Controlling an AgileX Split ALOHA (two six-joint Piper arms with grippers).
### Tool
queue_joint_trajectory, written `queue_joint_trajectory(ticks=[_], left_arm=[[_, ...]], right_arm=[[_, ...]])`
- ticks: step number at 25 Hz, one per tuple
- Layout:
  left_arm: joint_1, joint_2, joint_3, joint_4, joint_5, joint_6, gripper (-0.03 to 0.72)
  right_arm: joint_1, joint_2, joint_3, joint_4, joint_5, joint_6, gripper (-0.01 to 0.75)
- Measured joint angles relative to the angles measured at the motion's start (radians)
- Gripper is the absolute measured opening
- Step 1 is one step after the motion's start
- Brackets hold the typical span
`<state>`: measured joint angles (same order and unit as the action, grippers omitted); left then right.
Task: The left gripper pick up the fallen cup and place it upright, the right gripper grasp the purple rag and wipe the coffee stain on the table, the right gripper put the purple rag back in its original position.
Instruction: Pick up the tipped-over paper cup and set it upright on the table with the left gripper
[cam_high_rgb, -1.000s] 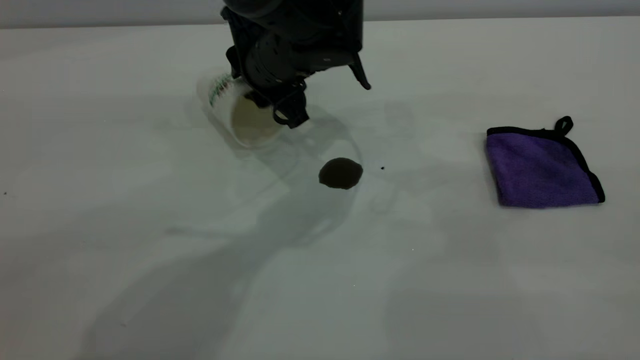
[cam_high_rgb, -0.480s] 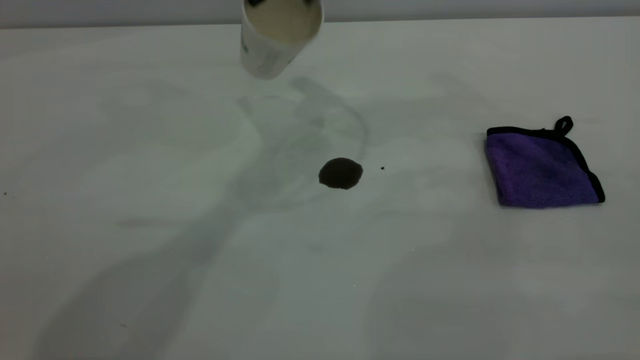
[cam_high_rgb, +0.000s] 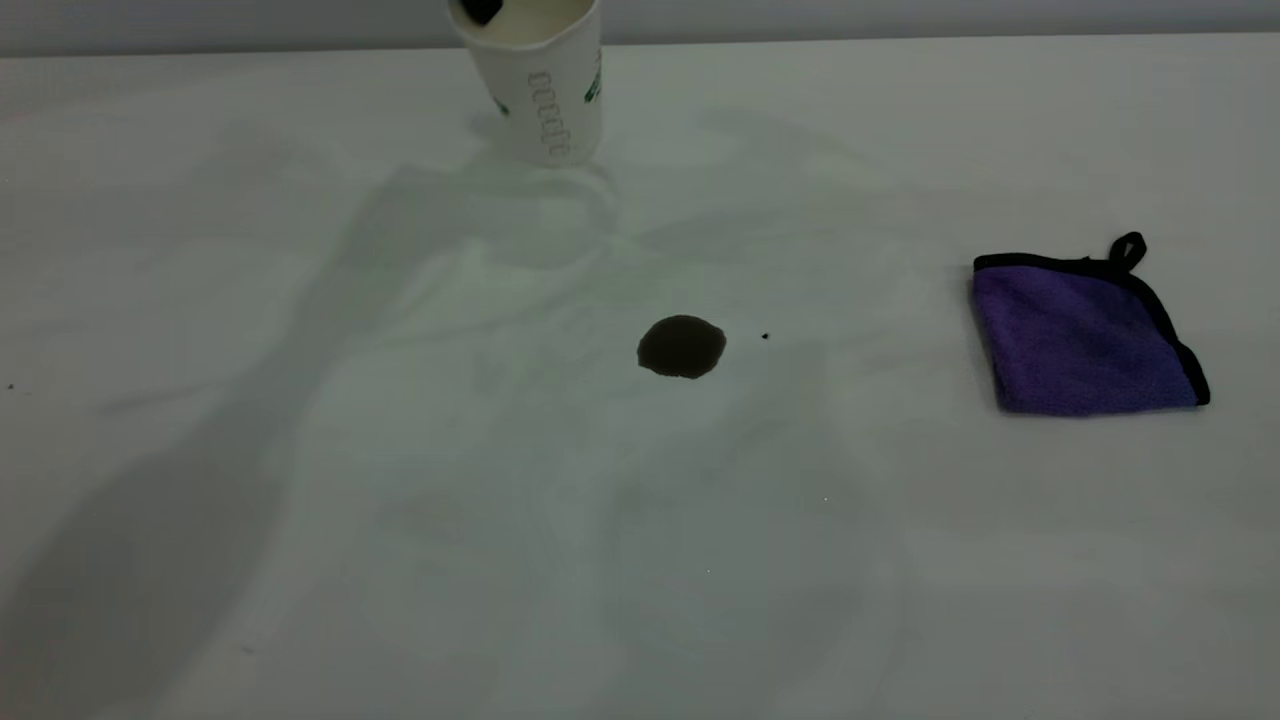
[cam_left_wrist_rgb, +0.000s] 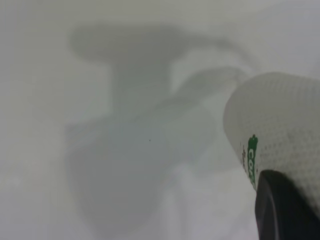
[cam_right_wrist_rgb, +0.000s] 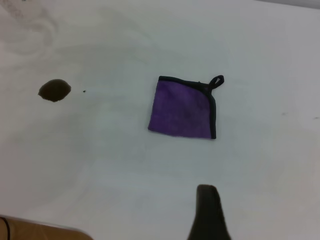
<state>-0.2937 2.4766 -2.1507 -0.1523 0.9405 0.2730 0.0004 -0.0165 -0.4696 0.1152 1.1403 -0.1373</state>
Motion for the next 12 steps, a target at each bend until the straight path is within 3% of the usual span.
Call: queue_joint_trajectory(ticks=[7,12], left_arm=[[0.043,0.095,-0.001,-0.100,-0.028,0.051,0.048],[0.041,0.108,-0.001,-0.123,-0.056,0.058,0.164]], right_arm=[[0.000,0.000,0.000,0.000,0.000,0.000,0.589],[0.000,0.000,0.000,0.000,0.000,0.000,0.589]])
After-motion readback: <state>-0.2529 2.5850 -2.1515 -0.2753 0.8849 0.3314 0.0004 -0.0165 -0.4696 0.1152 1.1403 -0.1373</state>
